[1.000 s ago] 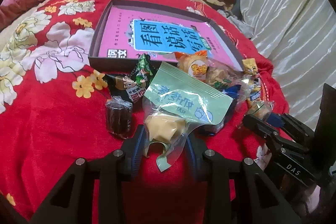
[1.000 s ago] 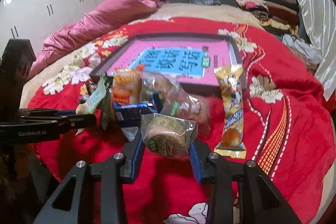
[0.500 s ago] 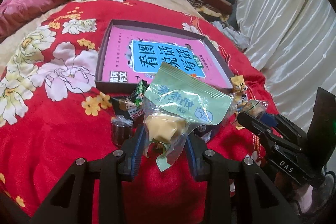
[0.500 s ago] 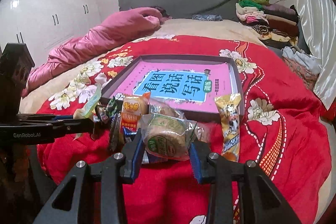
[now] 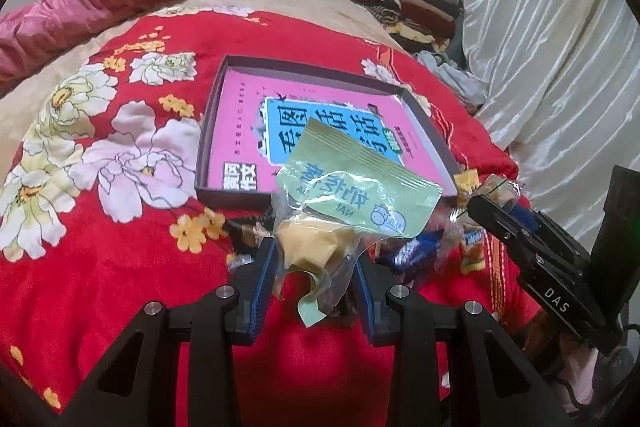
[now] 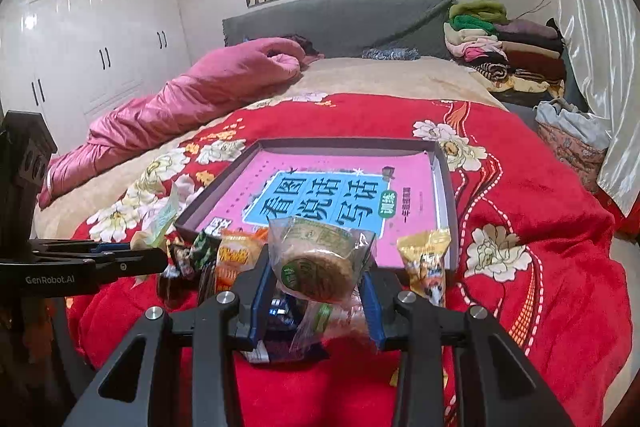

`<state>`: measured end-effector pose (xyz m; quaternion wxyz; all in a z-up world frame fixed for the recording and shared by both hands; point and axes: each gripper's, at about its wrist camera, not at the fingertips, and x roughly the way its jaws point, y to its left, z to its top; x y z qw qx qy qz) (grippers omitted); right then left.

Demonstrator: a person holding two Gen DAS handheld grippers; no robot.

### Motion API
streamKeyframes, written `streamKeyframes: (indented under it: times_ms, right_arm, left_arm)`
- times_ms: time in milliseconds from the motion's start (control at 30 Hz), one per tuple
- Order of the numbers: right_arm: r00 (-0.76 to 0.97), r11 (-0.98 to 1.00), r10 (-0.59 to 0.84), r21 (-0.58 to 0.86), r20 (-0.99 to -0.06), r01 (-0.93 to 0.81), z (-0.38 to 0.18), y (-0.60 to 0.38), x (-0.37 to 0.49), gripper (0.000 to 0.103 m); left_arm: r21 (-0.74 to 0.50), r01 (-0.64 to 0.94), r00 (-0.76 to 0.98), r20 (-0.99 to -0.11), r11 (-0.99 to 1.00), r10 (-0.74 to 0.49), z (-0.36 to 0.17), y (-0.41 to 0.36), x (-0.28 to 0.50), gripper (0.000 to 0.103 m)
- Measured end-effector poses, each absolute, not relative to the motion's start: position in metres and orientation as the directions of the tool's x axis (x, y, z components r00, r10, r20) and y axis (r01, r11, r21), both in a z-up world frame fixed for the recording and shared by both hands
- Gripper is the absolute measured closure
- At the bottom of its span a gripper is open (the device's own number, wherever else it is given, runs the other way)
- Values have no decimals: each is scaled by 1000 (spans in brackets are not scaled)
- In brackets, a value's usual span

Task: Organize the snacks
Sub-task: 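Carry both held pastry bags up and over the grey tray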

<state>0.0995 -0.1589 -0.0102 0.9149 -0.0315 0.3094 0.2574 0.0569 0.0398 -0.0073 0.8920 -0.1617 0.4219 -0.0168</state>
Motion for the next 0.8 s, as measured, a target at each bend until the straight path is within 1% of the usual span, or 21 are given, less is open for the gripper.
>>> streamKeyframes:
  times_ms: [267,800]
  right_arm:
    - [685,862,466,114,-560,-493,-5,-157,119,63]
    - [668,862,475,151,-573,-484,-13,-158,157,63]
  left_arm:
    - [-300,-133,660,-738,945,-142,-3,43,73,66]
    - [-267,-191,658,-749,944,-79,-1,54,100,66]
